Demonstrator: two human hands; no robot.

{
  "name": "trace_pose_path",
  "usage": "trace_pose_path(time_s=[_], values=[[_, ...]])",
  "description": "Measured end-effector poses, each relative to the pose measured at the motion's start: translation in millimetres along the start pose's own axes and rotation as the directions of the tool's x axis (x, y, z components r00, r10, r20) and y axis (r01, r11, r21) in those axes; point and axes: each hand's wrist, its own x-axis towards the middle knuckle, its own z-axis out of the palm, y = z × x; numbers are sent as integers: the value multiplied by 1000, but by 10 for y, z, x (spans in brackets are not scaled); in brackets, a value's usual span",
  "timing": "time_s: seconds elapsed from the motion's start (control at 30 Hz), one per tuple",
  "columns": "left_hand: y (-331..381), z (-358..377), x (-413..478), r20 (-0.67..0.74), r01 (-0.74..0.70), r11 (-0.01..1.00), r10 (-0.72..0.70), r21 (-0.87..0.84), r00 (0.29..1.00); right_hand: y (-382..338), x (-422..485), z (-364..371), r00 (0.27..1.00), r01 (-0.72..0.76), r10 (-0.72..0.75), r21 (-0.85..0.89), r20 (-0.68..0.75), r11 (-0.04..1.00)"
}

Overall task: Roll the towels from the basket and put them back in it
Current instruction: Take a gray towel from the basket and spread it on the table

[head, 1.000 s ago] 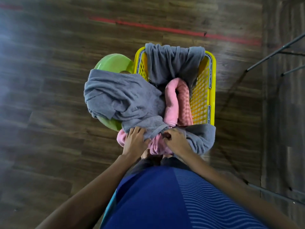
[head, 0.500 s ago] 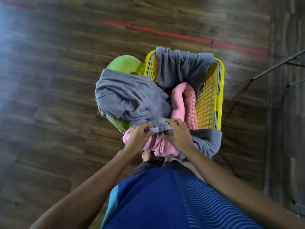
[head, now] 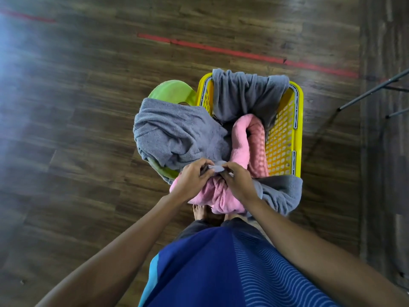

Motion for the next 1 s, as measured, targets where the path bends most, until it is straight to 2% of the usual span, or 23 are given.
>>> trace_pose_path(time_s=[0.1, 0.2, 0.27, 0.4, 0.53, 0.6, 0.7, 0.8, 0.9, 1.0], values=[[-41, -83, 12, 47, -23, 1000, 22, 21, 999, 61, 17, -56, 998, -65, 64, -2, -11, 998], [-16, -149, 41, -27, -42, 999, 42, 7, 999, 65, 5, -112, 998, -68, 68, -8, 19, 998], [17, -180, 95, -51, -79, 997, 79, -3, 996, -9, -14, -147, 998, -37, 36, 21, 46, 999], [90, -228, 169, 64, -236, 971, 233, 44, 970, -132, 22, -133, 995, 4, -8, 42, 97, 999], [109, -281, 180, -44, -208, 978, 207, -17, 977, -174, 65, -77, 990, 51, -53, 20, 130, 999], [116, -284, 156, -16, -233, 972, 233, -17, 972, -98, 97, -21, 978, 72, -65, -28, 200, 997], [128, -262, 88, 35, -282, 959, 282, -13, 959, 171, 146, 59, 954, 18, 24, -137, 299, 990], [86, -241, 51, 52, -258, 966, 258, -9, 965, 303, 164, 49, 948, -79, 151, -252, 281, 964], [53, -258, 18, -32, -221, 975, 220, -31, 975, 340, 219, -17, 946, -143, 237, -374, 219, 916], [93, -314, 3, -129, -211, 975, 202, -63, 971, 422, 234, -94, 924, -178, 309, -463, 224, 868]])
